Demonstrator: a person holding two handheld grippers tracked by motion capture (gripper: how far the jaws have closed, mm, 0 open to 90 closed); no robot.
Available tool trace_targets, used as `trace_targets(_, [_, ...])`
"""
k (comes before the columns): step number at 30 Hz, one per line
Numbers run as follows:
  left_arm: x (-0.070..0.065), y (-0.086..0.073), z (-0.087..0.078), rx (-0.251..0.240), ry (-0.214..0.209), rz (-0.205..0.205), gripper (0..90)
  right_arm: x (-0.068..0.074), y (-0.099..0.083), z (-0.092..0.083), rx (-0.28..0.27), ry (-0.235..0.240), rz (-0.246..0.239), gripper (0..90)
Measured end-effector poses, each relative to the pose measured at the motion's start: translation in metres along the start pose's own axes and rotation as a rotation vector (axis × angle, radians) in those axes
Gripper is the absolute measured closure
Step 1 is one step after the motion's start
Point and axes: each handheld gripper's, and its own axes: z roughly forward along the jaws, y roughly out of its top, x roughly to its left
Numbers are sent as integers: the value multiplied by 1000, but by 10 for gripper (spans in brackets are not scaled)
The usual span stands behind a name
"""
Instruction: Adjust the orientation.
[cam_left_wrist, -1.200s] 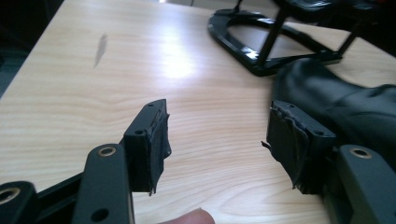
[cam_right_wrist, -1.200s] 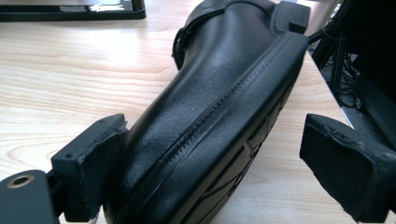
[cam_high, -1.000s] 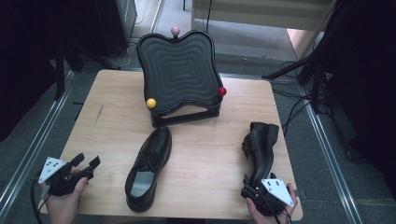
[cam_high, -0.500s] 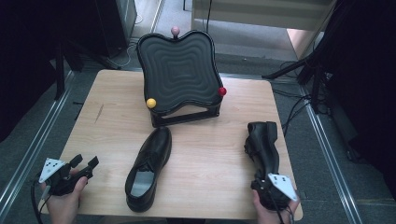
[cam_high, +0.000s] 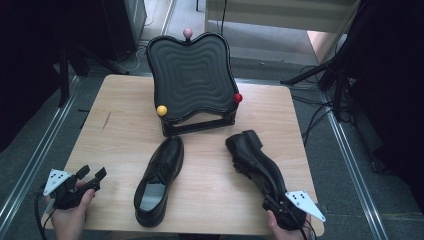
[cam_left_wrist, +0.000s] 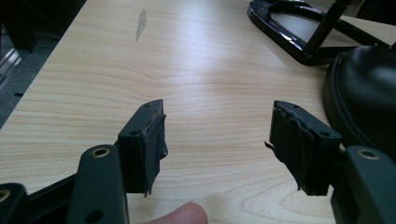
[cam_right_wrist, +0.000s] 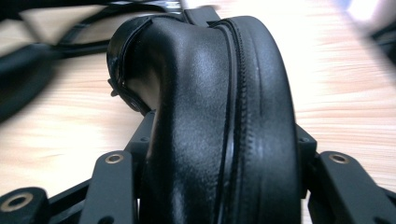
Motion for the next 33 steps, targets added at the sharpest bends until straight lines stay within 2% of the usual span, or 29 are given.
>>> trace_targets(2, [0,0,0,1,-2,0,370,2,-2,0,9,92,12,467])
trace_targets(3, [0,0,0,1,-2,1,370,3,-3,1,14,119,11,464])
trace_targets(4, [0,0,0,2,-3,1,370,3,-4,1,12,126,13,456])
trace_targets(6, [0,0,-1,2,-4,1,371,-1,-5,1,6,132,56,431])
trace_targets(8, [0,0,-1,2,-4,0,371,-8,-5,2,-7,105,79,372])
trace_targets(10, [0,0,-1,2,-5,-1,371,-16,-5,2,-1,27,67,308])
trace_targets(13, [0,0,0,3,-4,-2,372,-33,-3,4,20,14,119,238])
trace_targets(15, [0,0,0,1,-4,-3,372,-39,-3,5,28,-13,135,204])
trace_targets(17, [0,0,-1,2,-6,-5,372,-41,-2,5,29,-27,132,189])
trace_targets(18, [0,0,-1,3,-5,-7,372,-42,-1,4,25,-80,96,170])
trace_targets(20, [1,0,-1,2,-6,-10,373,-42,3,1,2,-176,66,227])
trace_targets(21, [1,0,-1,2,-6,-11,373,-44,6,-2,-14,-189,48,231])
trace_targets(23, [0,0,-1,0,-4,-9,373,-47,11,-5,-18,-159,69,259])
trace_targets(24, [0,-1,0,0,-4,-11,374,-48,14,-6,-27,-129,80,305])
trace_targets(26, [1,0,0,-1,0,-11,375,-45,19,-3,-28,-111,76,344])
trace_targets(27, [1,0,1,-1,-2,-11,376,-43,23,0,-34,-103,66,395])
trace_targets(28, [1,0,1,0,1,-11,377,-39,28,3,-35,-81,58,408])
trace_targets(31, [1,0,0,-2,-1,-11,378,-26,43,16,-30,-80,14,465])
trace_targets(33, [0,0,0,-2,-1,-11,378,-20,55,29,-13,-87,21,501])
